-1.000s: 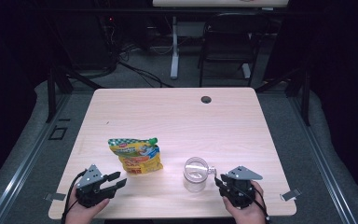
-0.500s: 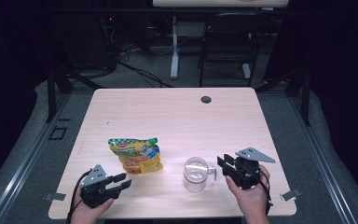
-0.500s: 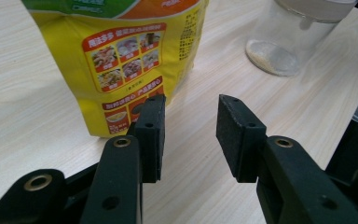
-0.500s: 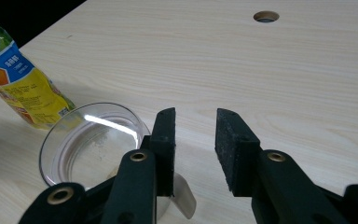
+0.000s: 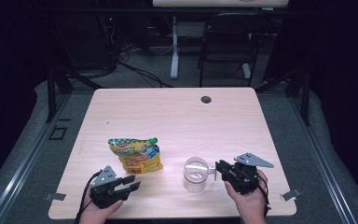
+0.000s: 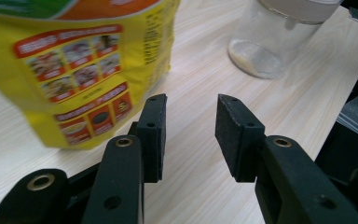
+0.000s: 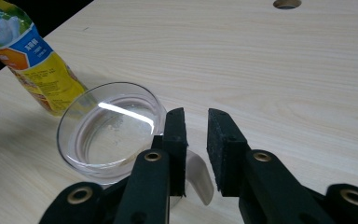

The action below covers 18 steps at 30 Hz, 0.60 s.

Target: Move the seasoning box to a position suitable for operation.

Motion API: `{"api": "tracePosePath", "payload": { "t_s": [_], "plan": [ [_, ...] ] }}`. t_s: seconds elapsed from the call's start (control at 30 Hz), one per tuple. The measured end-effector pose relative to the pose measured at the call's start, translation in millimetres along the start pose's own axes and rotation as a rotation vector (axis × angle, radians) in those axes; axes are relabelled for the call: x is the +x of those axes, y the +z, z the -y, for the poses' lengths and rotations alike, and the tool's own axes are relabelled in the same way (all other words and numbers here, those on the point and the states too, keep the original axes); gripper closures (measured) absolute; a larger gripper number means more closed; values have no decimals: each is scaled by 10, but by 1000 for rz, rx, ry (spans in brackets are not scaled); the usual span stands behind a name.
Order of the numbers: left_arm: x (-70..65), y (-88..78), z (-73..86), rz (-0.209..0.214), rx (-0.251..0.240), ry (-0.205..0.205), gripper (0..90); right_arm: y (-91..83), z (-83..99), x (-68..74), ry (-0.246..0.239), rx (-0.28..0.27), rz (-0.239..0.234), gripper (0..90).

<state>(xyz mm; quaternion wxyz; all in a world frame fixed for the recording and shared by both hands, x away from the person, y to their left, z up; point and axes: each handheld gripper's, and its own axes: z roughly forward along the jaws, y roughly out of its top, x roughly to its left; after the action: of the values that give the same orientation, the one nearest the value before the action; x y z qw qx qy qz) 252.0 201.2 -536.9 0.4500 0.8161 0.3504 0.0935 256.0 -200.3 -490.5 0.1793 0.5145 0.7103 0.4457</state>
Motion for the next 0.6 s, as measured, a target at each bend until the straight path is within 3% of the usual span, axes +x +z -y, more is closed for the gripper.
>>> {"api": "tracePosePath", "payload": {
  "t_s": [0.3, 0.6],
  "plan": [
    [-199, 226, -206, 32, 9, 48, 722, 71, 33, 37, -14, 14, -8, 796],
    [-378, 469, -451, 78, 3, 107, 862, 79, 47, 35, -15, 10, -29, 849]
  ]
}}
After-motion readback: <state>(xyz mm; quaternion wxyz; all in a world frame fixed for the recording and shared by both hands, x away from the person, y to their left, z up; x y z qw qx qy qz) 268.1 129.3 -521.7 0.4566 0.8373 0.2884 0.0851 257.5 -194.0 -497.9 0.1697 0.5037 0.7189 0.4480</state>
